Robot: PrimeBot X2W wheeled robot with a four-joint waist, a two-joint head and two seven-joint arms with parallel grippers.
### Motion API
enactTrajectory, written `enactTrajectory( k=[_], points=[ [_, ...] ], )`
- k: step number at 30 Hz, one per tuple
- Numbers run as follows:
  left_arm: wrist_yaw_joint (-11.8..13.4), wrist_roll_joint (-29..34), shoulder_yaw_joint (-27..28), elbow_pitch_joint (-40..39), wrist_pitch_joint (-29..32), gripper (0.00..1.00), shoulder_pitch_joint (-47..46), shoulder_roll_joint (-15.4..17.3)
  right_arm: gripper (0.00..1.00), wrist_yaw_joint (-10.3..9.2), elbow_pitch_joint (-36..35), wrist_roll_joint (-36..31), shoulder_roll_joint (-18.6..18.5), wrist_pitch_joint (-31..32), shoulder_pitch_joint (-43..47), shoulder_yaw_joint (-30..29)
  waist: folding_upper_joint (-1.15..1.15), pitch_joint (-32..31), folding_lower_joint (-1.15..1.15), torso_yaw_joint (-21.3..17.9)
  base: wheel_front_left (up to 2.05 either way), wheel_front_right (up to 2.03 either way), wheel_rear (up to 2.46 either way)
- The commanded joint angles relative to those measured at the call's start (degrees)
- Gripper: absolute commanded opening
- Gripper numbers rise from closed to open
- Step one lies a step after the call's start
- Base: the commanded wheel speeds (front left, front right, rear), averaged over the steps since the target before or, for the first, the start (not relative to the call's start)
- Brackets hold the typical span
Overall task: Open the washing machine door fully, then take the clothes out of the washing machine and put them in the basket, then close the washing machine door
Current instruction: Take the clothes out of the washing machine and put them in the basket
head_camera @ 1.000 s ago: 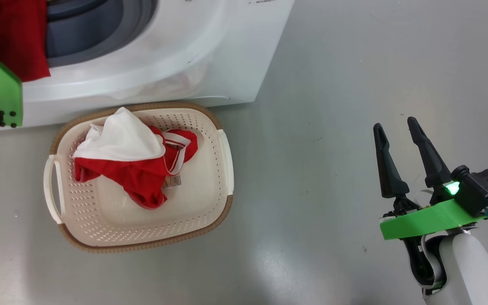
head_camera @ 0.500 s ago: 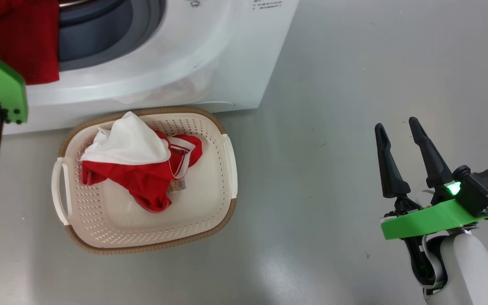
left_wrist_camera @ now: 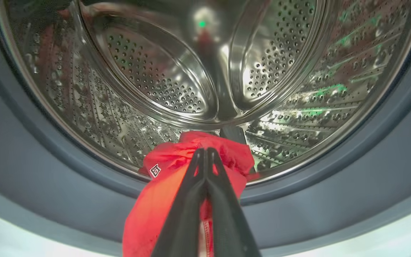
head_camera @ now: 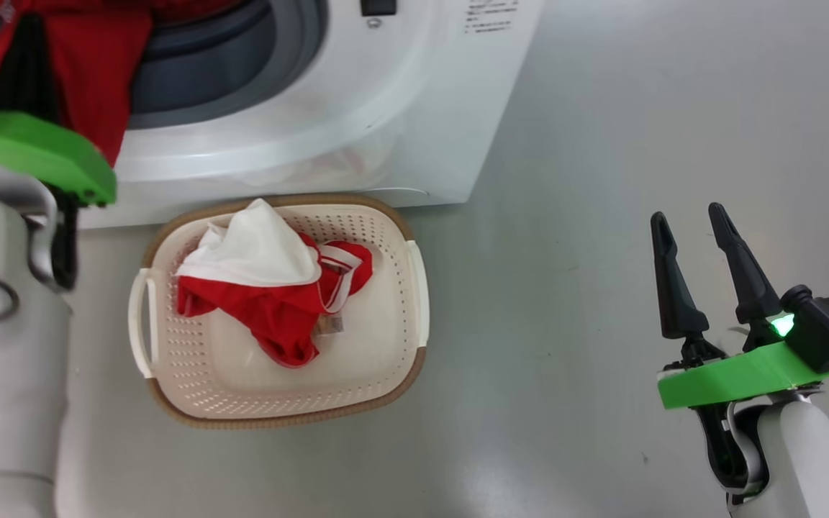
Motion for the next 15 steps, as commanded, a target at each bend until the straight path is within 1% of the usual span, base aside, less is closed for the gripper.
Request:
enactTrajectory(
  k=[1,9,15],
  points=[
    [-0.2,-0.4,2.5,-5.0,-0.7,0.0,3.4,1.7,1.0,0.37,-1.3,-0.6,0.1,-0.4,2.0,0.7,0.0,-0.8,0.0,1.1,0.0,0.0,0.0],
    [-1.3,1.0,8.8,-22.9,-0.7,0.0,13.9,-2.9,1.0,0.37,-1.7,-1.4,0.1,-0.4,2.7,-0.3,0.0,-1.1,0.0,2.6,0.0,0.0,0.0],
    [-2.3,2.5,12.8,-33.9,-0.7,0.0,19.9,-6.1,1.0,0.37,-1.9,-1.7,0.1,-0.4,3.2,-0.6,0.0,-1.3,0.0,3.1,0.0,0.0,0.0]
  ],
)
